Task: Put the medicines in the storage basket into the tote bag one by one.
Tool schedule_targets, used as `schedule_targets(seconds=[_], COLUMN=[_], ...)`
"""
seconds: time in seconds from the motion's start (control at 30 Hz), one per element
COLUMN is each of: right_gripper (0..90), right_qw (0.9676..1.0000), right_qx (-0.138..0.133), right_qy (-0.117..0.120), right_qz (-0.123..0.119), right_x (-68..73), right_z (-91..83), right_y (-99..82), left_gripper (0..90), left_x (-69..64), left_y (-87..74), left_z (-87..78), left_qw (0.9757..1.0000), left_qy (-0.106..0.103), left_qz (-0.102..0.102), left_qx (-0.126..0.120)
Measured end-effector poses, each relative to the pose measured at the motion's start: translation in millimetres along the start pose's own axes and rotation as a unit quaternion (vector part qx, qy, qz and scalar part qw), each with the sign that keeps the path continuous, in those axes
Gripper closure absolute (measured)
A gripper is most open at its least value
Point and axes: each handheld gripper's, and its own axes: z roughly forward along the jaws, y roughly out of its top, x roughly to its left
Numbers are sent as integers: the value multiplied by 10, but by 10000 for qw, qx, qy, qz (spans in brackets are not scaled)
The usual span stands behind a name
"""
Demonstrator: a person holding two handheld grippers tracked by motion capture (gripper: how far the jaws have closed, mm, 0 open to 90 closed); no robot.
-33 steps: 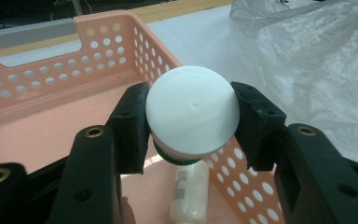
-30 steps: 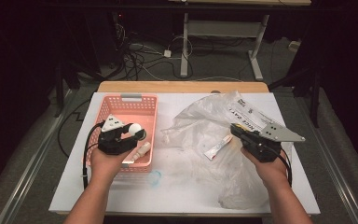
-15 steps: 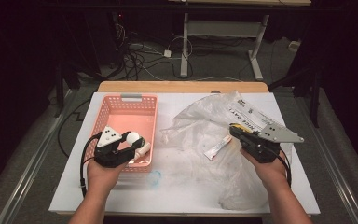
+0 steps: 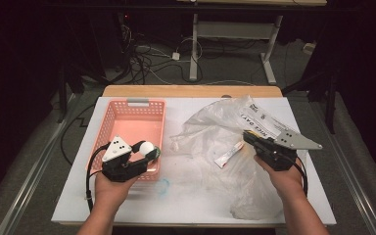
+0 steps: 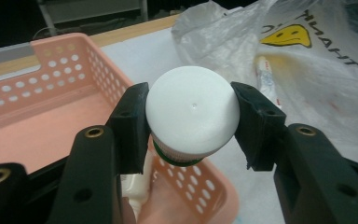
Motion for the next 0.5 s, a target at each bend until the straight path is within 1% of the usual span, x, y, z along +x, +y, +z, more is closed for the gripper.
schedule_targets(seconds=[0.2,0.3,0.4,0.5], right_gripper=[900,900,900,900], right_qw=[10000,10000,10000,10000], right_qx=[-23,-30,-37,-57], right_qy=[0,11,11,15], right_qz=[-9,-11,-12,-33], right_x=[5,7,8,11], right_z=[-14,-12,-11,-14], right_y=[13,16,18,23], left_gripper=[486,485,485,485], left_x=[-97,-171,-243,-305], left_y=[-6,-16,-16,-18], left_z=[66,116,156,184], left_qw=[9998,9995,9991,9987], left_qy=[-179,-238,-373,-450], left_qz=[70,171,203,239], left_qx=[25,69,86,88])
